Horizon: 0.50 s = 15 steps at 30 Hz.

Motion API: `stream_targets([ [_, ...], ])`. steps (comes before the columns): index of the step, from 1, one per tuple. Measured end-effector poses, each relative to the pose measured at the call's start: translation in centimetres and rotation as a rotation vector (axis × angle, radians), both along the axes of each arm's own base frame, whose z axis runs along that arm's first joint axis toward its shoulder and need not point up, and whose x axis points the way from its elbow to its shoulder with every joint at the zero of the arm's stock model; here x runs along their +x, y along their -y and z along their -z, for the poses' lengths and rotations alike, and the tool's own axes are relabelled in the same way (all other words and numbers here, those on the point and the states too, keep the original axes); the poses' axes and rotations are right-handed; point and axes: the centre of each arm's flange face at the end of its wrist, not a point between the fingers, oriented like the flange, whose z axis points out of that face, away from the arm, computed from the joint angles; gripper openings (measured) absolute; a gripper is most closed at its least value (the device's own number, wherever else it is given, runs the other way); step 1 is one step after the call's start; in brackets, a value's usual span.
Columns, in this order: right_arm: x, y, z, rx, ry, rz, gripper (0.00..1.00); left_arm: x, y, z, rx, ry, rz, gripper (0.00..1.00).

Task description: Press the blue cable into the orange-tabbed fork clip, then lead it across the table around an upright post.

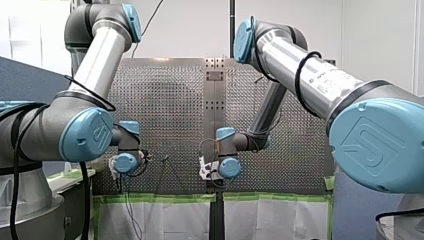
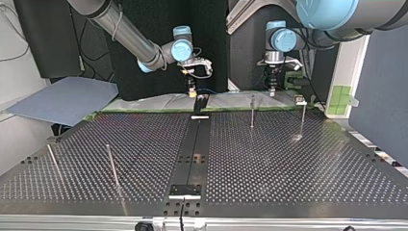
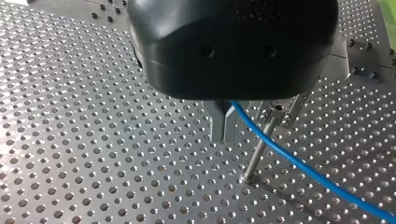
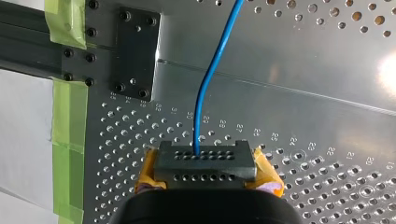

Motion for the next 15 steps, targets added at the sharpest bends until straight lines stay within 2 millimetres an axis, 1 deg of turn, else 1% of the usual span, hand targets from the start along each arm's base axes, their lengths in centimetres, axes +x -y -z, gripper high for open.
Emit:
stream_targets([
  [3,0.0,0.0,0.0,0.000,0.001,0.001,0.00,0.0,0.1,0.4,0.000,-0.003,0.004,0.00],
  [6,-0.1,0.1,0.0,0.000,0.001,0.003,0.00,0.6,0.2,1.0,-0.001,-0.001,0.009,0.00],
  [12,-0.2,0.2,0.0,0.000,0.000,0.003,0.00,1.3,0.2,2.4,-0.019,-0.007,0.012,0.00],
  [15,-0.2,0.2,0.0,0.001,0.000,0.003,0.00,1.2,-0.1,3.4,-0.035,-0.022,0.000,0.00],
])
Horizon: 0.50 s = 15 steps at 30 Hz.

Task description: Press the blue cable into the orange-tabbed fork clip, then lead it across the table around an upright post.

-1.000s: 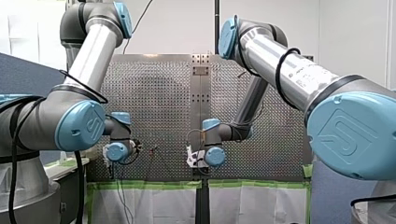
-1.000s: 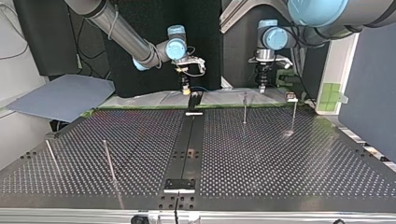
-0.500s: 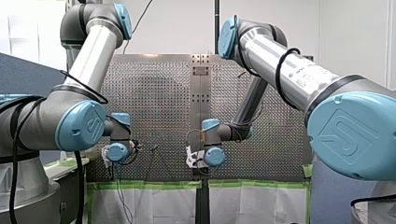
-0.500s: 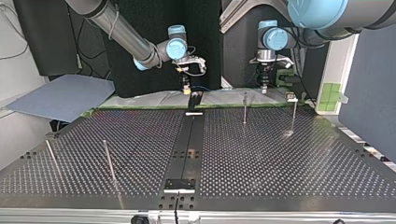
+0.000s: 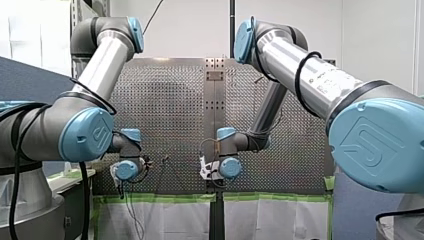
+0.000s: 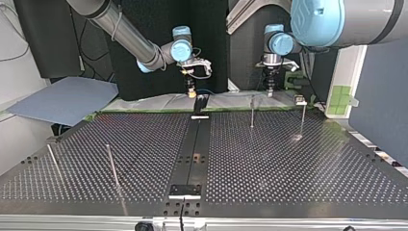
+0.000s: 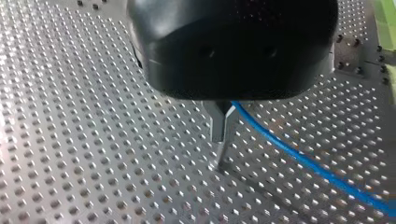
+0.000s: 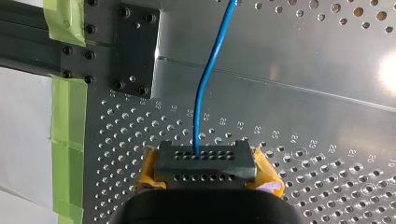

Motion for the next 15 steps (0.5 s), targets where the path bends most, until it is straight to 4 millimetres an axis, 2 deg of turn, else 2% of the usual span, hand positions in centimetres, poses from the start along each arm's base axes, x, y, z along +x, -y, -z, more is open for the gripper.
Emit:
stream_targets([
  [8,0.00,0.01,0.00,-0.001,-0.002,-0.001,0.00,-0.27,-0.15,0.84,0.007,-0.018,-0.005,0.00],
  [15,-0.01,0.01,0.00,-0.001,-0.002,0.000,0.00,0.64,0.08,0.60,0.001,-0.008,0.014,0.00],
])
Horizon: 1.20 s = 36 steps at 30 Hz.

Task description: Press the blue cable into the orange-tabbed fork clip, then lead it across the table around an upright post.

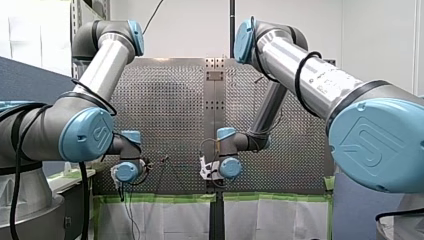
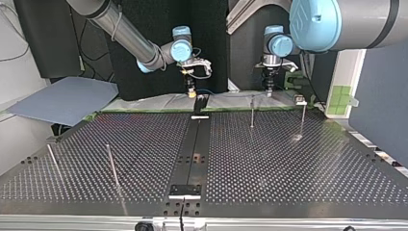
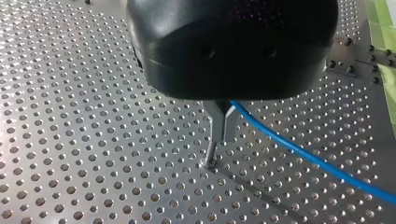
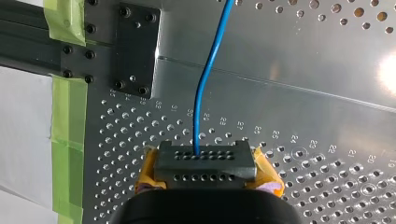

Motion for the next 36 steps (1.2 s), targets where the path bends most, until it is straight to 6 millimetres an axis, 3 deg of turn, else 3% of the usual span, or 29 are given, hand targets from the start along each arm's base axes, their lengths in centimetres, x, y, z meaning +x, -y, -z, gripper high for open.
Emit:
stream_targets([
  [20,-0.6,1.3,-0.3,-0.009,0.006,0.020,0.00,3.5,0.7,-0.8,-0.008,-0.030,0.033,0.00],
  [36,-1.7,4.4,-1.2,-0.033,0.012,0.056,0.00,6.9,0.8,-2.0,-0.058,-0.059,0.027,0.00],
])
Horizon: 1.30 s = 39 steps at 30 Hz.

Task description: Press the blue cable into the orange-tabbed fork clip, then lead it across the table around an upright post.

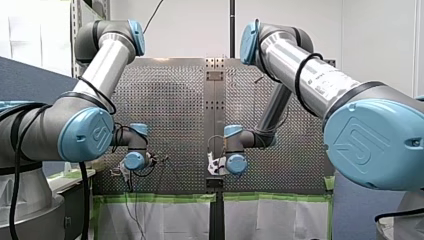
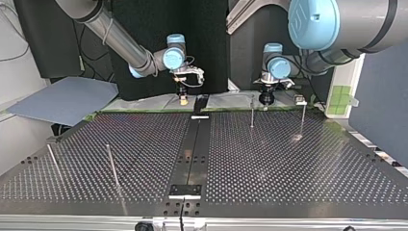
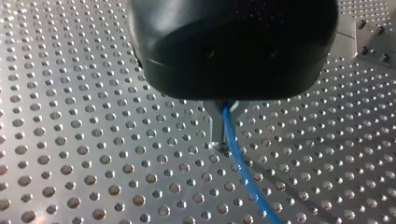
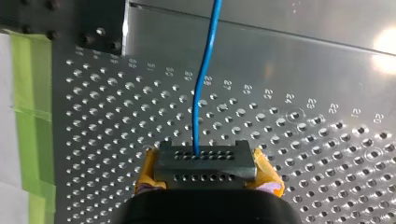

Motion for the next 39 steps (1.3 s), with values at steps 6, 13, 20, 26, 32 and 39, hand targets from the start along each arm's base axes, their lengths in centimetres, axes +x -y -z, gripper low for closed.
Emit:
stream_targets([
  [6,0.0,1.7,-0.9,-0.016,0.014,0.012,0.00,0.3,-0.2,0.0,-0.009,-0.026,-0.005,0.00],
  [13,-0.1,2.6,-1.4,-0.021,0.015,0.015,0.00,0.3,-0.4,0.0,-0.009,-0.029,-0.009,0.00],
  [20,-0.1,2.6,-1.4,-0.017,0.011,0.008,0.00,0.3,-0.2,0.0,0.014,-0.030,0.009,0.49],
  [26,-0.1,2.6,-1.3,-0.015,0.010,0.001,0.00,-0.1,-0.4,0.2,0.065,-0.061,-0.011,0.63],
  [32,-0.1,2.5,-1.3,-0.011,0.010,-0.004,0.00,-0.6,-0.8,0.5,0.117,-0.106,-0.028,0.93],
  [39,-0.1,2.5,-1.2,-0.006,0.008,-0.008,0.00,-1.3,-0.7,0.8,0.176,-0.160,-0.010,1.00],
])
